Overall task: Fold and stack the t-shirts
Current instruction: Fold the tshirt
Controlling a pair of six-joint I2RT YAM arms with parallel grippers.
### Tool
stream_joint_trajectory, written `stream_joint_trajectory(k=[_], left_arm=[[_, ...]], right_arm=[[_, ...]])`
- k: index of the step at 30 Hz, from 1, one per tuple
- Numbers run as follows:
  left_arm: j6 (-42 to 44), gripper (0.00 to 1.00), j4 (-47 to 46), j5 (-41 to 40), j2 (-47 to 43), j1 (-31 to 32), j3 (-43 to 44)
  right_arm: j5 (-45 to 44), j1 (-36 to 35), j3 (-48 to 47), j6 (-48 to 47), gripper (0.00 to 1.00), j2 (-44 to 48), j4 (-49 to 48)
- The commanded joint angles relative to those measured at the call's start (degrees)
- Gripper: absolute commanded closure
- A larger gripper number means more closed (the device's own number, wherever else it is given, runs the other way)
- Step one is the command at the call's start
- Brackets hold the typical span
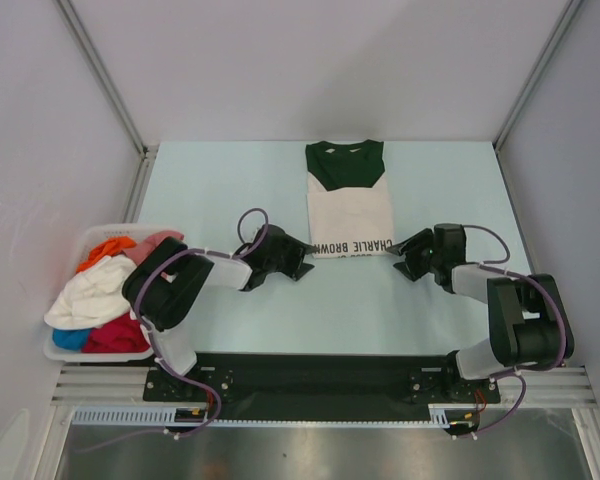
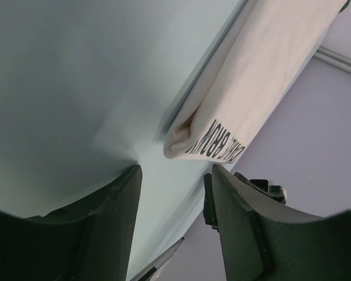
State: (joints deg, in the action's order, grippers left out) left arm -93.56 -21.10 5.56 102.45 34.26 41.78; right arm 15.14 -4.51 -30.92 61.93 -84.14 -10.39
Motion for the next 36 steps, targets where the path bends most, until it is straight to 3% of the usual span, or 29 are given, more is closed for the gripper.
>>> stream_joint_trajectory(k=[1, 22, 36], left_arm=[[-4.3, 0.43, -2.5, -3.0, 1.2, 0.8, -1.0], [-1.5, 0.52, 1.9, -6.6, 3.9, 0.9, 2.4], [-2.7, 0.57, 2.2, -4.4, 6.4, 0.6, 3.1]], right_arm=[[-3.4, -0.3, 1.6, 2.3, 0.43, -1.3, -6.3], [-1.1, 2.1, 1.9, 3.5, 0.46, -10.1, -13.1], [-1.3, 2.0, 2.0, 2.8, 0.51, -10.2, -9.7]])
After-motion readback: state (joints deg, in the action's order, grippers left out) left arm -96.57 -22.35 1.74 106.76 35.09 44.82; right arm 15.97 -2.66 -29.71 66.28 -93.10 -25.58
